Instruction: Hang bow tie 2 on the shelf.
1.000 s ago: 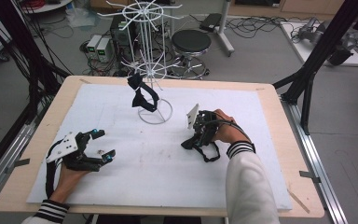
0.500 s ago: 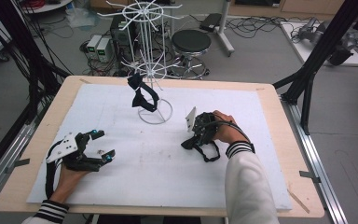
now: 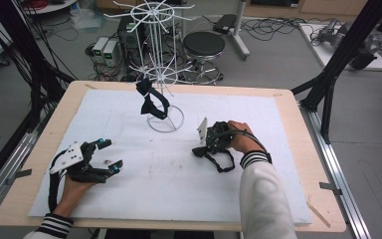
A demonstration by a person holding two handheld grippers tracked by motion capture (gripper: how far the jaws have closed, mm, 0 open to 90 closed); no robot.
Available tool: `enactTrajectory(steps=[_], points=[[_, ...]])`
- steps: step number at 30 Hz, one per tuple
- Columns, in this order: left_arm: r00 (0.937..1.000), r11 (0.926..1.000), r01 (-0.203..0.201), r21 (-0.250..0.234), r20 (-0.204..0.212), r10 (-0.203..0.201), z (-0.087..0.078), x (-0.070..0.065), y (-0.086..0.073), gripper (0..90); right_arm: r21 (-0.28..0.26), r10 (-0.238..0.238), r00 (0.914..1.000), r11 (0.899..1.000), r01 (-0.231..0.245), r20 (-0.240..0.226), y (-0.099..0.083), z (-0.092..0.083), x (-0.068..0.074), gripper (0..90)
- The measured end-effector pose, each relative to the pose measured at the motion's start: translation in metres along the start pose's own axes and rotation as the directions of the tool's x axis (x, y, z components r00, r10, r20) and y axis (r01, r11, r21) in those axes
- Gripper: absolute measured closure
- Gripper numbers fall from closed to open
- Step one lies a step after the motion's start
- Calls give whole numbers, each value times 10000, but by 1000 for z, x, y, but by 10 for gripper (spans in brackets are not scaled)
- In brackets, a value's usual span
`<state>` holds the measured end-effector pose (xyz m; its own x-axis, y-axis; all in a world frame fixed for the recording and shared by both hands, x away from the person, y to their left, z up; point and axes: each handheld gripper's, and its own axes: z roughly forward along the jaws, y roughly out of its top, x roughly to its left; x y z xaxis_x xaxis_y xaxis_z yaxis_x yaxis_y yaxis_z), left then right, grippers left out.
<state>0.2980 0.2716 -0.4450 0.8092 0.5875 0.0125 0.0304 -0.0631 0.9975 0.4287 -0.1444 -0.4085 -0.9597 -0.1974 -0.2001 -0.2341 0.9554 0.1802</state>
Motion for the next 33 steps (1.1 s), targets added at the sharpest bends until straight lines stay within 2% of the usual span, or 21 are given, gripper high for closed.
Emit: enactTrajectory(steps=[2, 8, 12, 14, 16, 17, 22, 24, 27, 29, 30, 32, 33], points=[[10000, 10000, 1, -24, 4, -1, 0, 0, -1, 131, 9, 201, 9998, 9998, -201, -39, 1, 0, 0, 749], [10000, 10000, -11, -45, -27, 11, 0, 0, -2, 130, -246, 767, 9968, 9967, -772, -207, -1, -2, -3, 761], [10000, 10000, 1, -37, -27, -1, 0, 0, -3, 131, -475, 985, 9951, 9940, -986, -29, -2, -7, -4, 761], [10000, 10000, -17, -32, -33, 17, 0, 0, -3, 131, -815, 1250, 9921, 9889, -1240, 75, -3, -13, -5, 761], [10000, 10000, -21, -26, -59, 20, 0, -1, -3, 130, -1176, 1437, 9896, 9827, -1432, -38, -3, -17, -5, 761], [10000, 10000, -34, -17, -58, 34, 0, -1, -4, 131, -1468, 1499, 9887, 9778, -1493, -66, -4, -20, -5, 761], [10000, 10000, -35, -26, -56, 35, 0, -1, -4, 131, -2210, 1933, 9811, 9572, -1867, 85, -6, -32, -6, 762], [10000, 10000, -11, -69, -63, 11, 0, -1, -4, 130, -2556, 2097, 9776, 9462, -1982, 184, -8, -38, -6, 762], [10000, 10000, -29, -60, -66, 29, 0, -1, -4, 131, -3248, 2598, 9651, 9160, -2355, 330, -11, -48, -6, 761], [10000, 10000, -15, -71, -55, 14, 0, -1, -4, 130, -3890, 3189, 9472, 8772, -2816, 334, -14, -57, -7, 761], [10000, 10000, -25, -96, -57, 25, 0, -1, -4, 130, -4107, 3340, 9421, 8636, -2925, 312, -15, -60, -7, 761], [10000, 9999, -22, -158, -59, 21, 0, -1, -4, 131, -4642, 3614, 9320, 8303, -3086, 269, -18, -68, -7, 761], [10000, 9999, -13, -157, -53, 12, 0, -1, -4, 131, -4822, 3664, 9301, 8194, -3099, 248, -18, -70, -7, 761]])
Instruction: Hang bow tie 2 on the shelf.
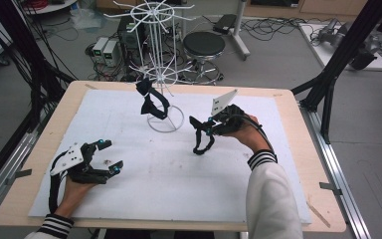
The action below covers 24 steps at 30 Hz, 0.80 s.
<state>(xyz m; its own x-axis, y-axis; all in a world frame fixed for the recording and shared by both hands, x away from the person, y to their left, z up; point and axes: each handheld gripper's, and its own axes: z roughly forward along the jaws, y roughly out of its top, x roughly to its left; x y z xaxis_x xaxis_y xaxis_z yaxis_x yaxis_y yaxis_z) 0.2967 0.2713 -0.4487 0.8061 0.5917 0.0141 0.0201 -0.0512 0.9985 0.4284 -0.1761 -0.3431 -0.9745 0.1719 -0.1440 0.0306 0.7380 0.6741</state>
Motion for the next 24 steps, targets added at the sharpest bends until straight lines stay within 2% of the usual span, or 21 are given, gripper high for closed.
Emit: enactTrajectory(steps=[7, 11, 12, 16, 24], points=[[10000, 10000, 23, -7, 23, -23, 0, -1, 0, 131, -853, 708, 9972, 9940, -685, 236, 2, -11, 0, 760], [10000, 10000, -8, -32, 52, 8, 0, -1, 1, 131, -1560, 1218, 9921, 9810, -1156, 309, 5, -16, 0, 760], [10000, 10000, 4, -29, 62, -4, 0, -1, 1, 130, -1591, 1244, 9917, 9802, -1177, 331, 5, -16, -1, 759], [10000, 10000, -24, -49, 57, 24, 0, -1, 1, 130, -2082, 1655, 9856, 9658, -1546, 358, 6, -20, -1, 759], [10000, 10000, -16, -51, 60, 16, 0, -1, 1, 131, -2778, 1910, 9809, 9449, -1734, 372, 16, -24, 1, 758]])
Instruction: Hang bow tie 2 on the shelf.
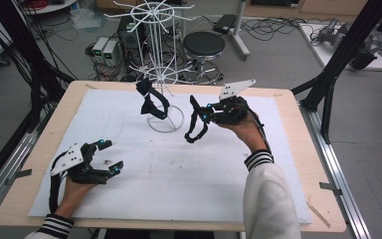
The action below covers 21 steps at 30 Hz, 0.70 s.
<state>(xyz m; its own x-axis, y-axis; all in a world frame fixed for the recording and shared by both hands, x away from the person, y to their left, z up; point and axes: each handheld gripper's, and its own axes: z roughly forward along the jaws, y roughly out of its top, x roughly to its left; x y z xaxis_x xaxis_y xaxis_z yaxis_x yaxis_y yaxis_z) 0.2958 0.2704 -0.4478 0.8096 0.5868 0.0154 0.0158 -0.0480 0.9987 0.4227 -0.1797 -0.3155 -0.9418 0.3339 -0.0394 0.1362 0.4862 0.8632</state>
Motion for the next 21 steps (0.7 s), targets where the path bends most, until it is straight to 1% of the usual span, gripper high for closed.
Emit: enactTrajectory(steps=[4, 7, 10, 12, 15, 18, 19, 21], points=[[10000, 10000, -2, 2, -2, 2, 0, 0, 0, 130, -138, 63, 10000, 9999, -63, -1, 6, 1, 3, 757], [10000, 10000, 39, 4, 16, -39, 0, 0, 0, 131, -346, 75, 9999, 9994, -71, 106, 10, 2, 4, 757], [10000, 10000, 0, -12, 5, 0, 0, 0, 0, 131, -432, 216, 9996, 9989, -208, 168, 13, 4, 5, 757], [10000, 10000, 18, -22, -1, -18, 0, 0, 0, 130, -561, 464, 9987, 9974, -452, 212, 15, 5, 6, 757], [10000, 10000, 22, -17, -9, -22, 0, 0, 0, 130, -782, 547, 9979, 9956, -519, 338, 19, 8, 7, 757], [10000, 10000, 0, 5, -22, 0, 0, 0, 0, 130, -871, 574, 9976, 9947, -538, 395, 22, 10, 9, 757], [10000, 10000, 50, 3, -9, -50, 1, 0, -1, 131, -865, 573, 9975, 9948, -536, 408, 23, 10, 9, 757], [10000, 10000, -5, 36, 3, 5, 0, 0, -1, 131, -1055, 412, 9983, 9938, -365, 424, 26, 11, 10, 757]])
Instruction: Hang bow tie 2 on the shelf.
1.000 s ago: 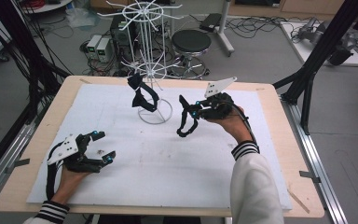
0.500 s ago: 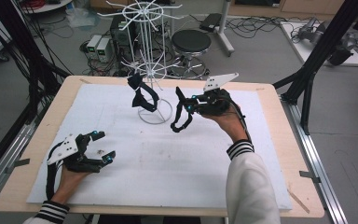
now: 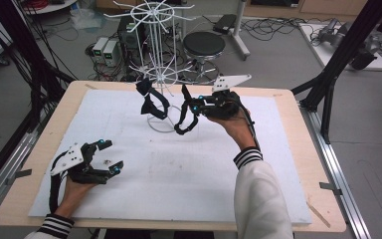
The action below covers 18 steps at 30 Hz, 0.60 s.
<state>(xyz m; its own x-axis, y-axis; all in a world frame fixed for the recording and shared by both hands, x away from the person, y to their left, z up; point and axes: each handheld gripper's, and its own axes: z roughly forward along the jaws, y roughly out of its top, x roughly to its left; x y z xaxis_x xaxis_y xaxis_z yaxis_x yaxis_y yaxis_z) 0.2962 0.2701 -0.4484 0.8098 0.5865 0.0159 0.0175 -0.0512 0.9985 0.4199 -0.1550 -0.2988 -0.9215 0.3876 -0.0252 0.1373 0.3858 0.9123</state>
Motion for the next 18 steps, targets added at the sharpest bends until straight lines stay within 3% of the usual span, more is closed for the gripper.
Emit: enactTrajectory(steps=[9, 18], points=[[10000, 10000, -2, -62, -8, 2, 0, 0, 0, 130, -304, 49, 9998, 9995, -44, 170, 15, 4, 4, 757], [10000, 10000, 16, -68, -1, -16, 0, 0, 0, 131, -446, 109, 9973, 9990, -77, 723, 25, 8, 4, 756]])
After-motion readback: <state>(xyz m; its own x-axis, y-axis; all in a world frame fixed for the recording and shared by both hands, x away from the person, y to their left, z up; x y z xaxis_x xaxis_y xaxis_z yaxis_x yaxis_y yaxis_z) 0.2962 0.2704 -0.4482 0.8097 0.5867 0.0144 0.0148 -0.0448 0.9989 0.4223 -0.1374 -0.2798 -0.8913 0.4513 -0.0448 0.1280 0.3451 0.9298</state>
